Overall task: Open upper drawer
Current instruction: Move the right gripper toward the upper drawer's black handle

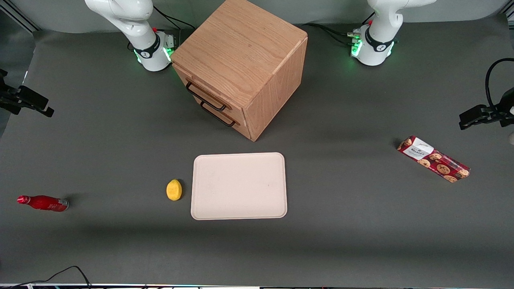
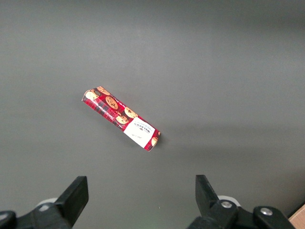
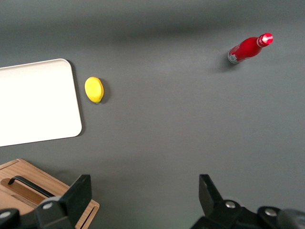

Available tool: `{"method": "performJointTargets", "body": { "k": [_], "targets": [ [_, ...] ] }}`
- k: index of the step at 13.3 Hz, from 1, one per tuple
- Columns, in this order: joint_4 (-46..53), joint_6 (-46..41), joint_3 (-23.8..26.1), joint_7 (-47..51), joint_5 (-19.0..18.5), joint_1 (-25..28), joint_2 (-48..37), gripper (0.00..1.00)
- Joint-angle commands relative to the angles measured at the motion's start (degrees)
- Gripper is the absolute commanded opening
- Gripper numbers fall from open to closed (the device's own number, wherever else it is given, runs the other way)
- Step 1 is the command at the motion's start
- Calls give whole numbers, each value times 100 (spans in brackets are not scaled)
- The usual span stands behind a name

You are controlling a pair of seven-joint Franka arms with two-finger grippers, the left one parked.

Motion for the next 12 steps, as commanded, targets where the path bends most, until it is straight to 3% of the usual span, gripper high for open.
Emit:
{"method": "performJointTargets", "body": {
  "k": [1, 6, 10, 12],
  "targets": [
    [132, 17, -4, -109, -57, 55, 84, 100],
    [256, -114, -4, -153, -48, 82, 233, 100],
    [220, -518, 101, -1346, 31, 161, 286, 100],
    [89, -545, 295, -1523, 346, 161, 294, 100]
  ]
}}
